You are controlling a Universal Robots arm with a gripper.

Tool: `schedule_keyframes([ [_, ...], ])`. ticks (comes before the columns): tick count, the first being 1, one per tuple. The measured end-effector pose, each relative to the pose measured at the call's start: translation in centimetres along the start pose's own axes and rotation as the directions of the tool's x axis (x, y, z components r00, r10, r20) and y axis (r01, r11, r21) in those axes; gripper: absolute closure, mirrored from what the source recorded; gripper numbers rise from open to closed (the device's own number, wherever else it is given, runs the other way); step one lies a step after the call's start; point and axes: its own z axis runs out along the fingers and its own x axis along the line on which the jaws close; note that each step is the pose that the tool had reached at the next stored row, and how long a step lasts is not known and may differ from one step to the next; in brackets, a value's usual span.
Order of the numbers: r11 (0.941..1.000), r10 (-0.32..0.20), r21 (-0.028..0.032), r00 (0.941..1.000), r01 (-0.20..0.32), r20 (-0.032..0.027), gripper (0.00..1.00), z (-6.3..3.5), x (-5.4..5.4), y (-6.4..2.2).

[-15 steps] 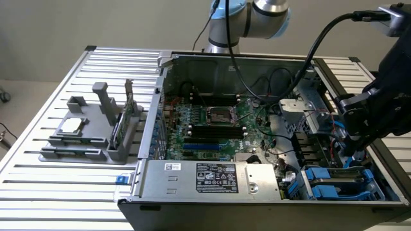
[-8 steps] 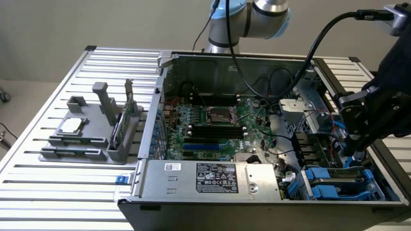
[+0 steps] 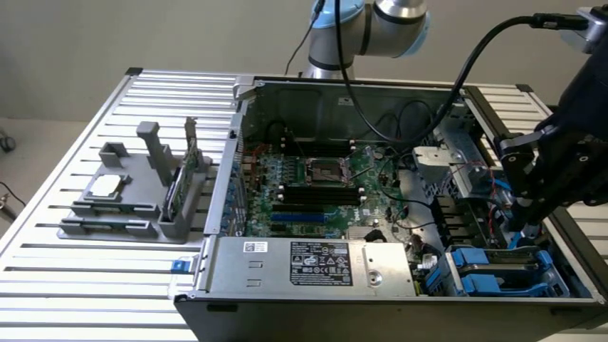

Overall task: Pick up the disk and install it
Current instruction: 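Insert the first disk wire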

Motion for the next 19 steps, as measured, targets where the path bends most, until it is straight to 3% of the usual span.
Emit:
schedule_keyframes([
  [6,0.9979,0.065,0.0031,0.9979,-0.065,0.0022,0.81,0.00,-0.01,0.03],
  [10,0.9931,0.117,0.0051,0.9931,-0.117,0.0036,0.81,0.00,-0.01,0.03],
  [14,0.9841,0.178,0.0075,0.9841,-0.178,0.0054,0.81,0.00,-0.01,0.04],
  [19,0.9676,0.252,0.0104,0.9676,-0.252,0.0078,0.81,0.00,-0.01,0.04],
])
